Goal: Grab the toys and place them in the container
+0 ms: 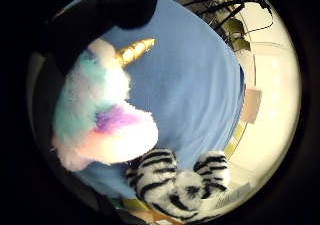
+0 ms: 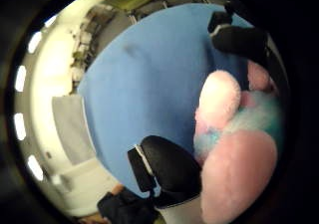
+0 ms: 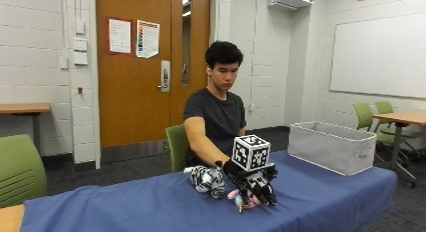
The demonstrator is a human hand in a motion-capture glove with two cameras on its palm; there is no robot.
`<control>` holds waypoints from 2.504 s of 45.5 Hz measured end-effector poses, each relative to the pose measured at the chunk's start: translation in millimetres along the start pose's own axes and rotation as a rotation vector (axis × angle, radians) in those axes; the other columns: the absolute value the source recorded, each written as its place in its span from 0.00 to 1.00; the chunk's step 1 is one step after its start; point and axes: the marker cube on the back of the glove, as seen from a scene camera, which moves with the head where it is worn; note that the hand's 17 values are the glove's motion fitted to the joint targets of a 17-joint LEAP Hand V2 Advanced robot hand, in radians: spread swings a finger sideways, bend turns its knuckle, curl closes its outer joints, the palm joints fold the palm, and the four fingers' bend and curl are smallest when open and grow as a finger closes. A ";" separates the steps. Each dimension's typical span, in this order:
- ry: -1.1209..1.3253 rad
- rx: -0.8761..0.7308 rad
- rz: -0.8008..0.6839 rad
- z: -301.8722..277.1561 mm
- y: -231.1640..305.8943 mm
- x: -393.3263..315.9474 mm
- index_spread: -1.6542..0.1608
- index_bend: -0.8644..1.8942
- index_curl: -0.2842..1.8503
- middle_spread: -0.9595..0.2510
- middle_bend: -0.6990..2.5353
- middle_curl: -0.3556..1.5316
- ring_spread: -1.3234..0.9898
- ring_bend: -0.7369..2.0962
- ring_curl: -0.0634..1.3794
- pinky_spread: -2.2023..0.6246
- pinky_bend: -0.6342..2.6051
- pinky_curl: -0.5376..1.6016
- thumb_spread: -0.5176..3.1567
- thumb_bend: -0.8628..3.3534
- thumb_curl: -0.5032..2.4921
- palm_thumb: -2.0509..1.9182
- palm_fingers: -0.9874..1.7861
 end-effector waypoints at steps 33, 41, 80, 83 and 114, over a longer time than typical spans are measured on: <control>0.110 0.050 0.016 -17.1 16.9 -19.4 0.73 0.58 0.48 0.51 0.38 0.43 0.38 0.52 0.28 0.68 0.40 0.40 0.46 0.24 0.27 0.60 0.70; -0.011 0.049 0.028 -17.2 15.5 -30.5 0.72 0.51 0.52 0.47 0.40 0.46 0.37 0.58 0.33 0.64 0.45 0.43 0.42 0.26 0.31 0.67 0.76; -0.094 0.251 -0.168 -234.3 48.7 -187.0 0.66 0.43 0.84 0.49 0.50 0.55 0.40 0.67 0.40 0.63 0.47 0.45 0.37 0.26 0.44 0.67 0.76; -0.084 0.269 -0.206 -251.4 54.3 -212.3 0.66 0.42 0.85 0.49 0.50 0.56 0.40 0.68 0.40 0.63 0.47 0.45 0.37 0.26 0.44 0.67 0.76; -0.045 0.349 -0.826 -291.4 88.9 -467.2 0.68 0.38 0.96 0.50 0.50 0.56 0.41 0.68 0.39 0.63 0.46 0.45 0.38 0.26 0.52 0.66 0.77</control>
